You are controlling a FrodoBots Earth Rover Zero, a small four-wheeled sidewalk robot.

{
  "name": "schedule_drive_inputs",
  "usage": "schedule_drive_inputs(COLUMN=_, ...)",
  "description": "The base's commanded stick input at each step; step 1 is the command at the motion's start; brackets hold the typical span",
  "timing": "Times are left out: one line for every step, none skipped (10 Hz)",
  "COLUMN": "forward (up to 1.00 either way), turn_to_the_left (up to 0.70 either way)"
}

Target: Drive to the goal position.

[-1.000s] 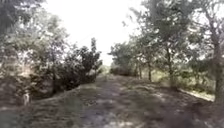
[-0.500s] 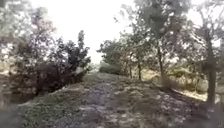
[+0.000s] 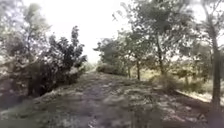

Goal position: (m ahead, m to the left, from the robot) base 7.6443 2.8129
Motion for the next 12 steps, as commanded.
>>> schedule_drive_inputs(forward=0.85, turn_to_the_left=0.0)
schedule_drive_inputs(forward=0.85, turn_to_the_left=0.0)
schedule_drive_inputs(forward=0.85, turn_to_the_left=0.0)
schedule_drive_inputs(forward=0.85, turn_to_the_left=0.0)
schedule_drive_inputs(forward=0.85, turn_to_the_left=0.0)
schedule_drive_inputs(forward=0.85, turn_to_the_left=0.0)
schedule_drive_inputs(forward=1.0, turn_to_the_left=0.0)
schedule_drive_inputs(forward=1.0, turn_to_the_left=0.0)
schedule_drive_inputs(forward=1.0, turn_to_the_left=0.0)
schedule_drive_inputs(forward=1.0, turn_to_the_left=0.0)
schedule_drive_inputs(forward=1.0, turn_to_the_left=0.0)
schedule_drive_inputs(forward=1.0, turn_to_the_left=0.0)
